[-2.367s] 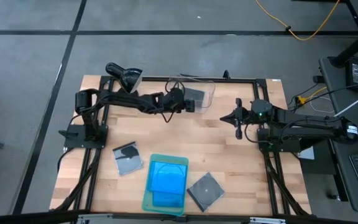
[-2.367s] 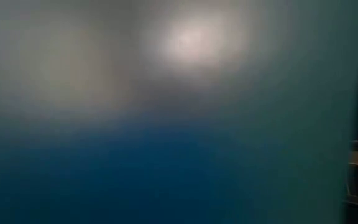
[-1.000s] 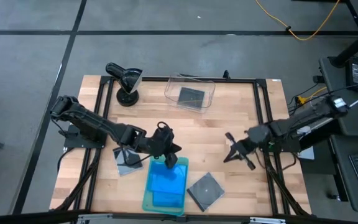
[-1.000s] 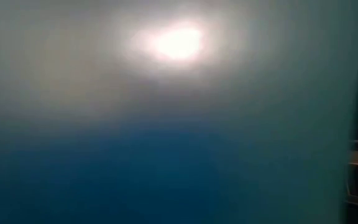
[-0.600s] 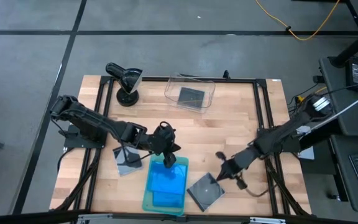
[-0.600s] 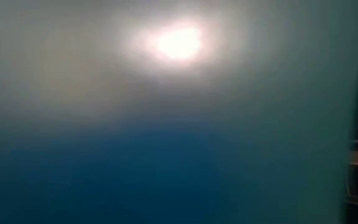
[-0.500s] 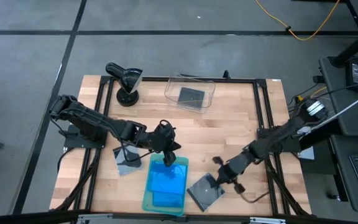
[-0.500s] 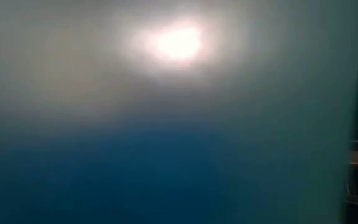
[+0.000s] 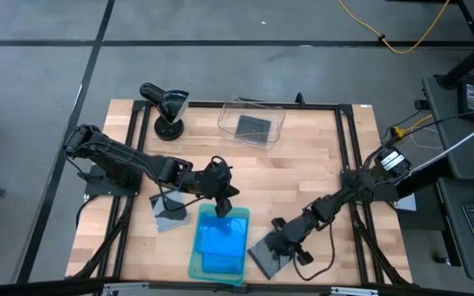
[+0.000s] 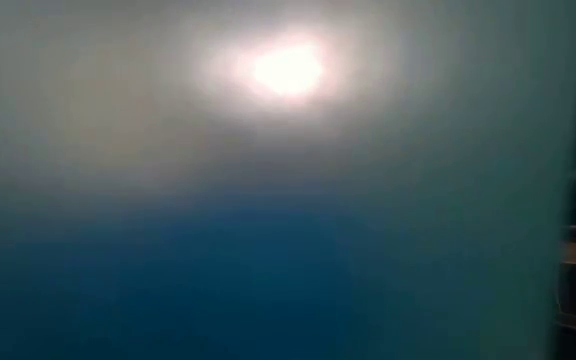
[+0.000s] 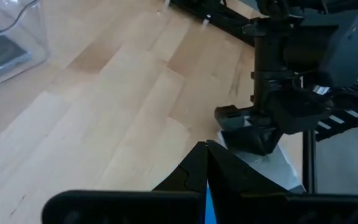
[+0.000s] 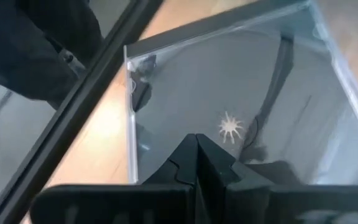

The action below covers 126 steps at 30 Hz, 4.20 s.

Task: Pick & place jewel cases by type
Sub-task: Put the right black cd case into the transparent bin

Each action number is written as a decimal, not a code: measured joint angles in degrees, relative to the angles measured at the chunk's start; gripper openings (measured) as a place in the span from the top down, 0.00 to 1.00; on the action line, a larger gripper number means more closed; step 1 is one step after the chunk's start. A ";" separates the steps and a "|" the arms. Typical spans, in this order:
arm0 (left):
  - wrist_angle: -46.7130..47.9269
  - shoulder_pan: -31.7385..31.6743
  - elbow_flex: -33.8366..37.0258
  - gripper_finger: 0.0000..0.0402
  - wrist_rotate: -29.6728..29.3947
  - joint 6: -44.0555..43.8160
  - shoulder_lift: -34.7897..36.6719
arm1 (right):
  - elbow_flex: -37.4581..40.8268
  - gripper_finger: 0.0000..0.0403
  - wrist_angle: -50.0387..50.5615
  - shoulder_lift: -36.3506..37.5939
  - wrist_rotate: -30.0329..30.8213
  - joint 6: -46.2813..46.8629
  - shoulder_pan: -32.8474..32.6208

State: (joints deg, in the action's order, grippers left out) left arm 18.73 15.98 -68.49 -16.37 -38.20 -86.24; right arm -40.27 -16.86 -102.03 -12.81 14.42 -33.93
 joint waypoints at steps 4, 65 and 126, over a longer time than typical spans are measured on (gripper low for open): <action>-0.03 0.06 0.00 0.99 -0.04 0.02 0.00 | 0.15 0.98 3.02 0.15 -1.17 2.00 1.96; -1.35 -0.47 0.00 0.99 -6.59 -0.13 -0.07 | -0.22 0.98 19.60 15.87 1.54 2.56 43.06; 2.26 -7.55 0.00 0.99 -6.11 -1.09 -0.11 | -15.03 0.98 32.19 -4.57 -11.08 -19.33 33.46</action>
State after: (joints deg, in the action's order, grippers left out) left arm 20.99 8.43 -68.49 -22.48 -39.29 -86.35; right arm -55.30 15.33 -106.60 -23.90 -4.91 -0.47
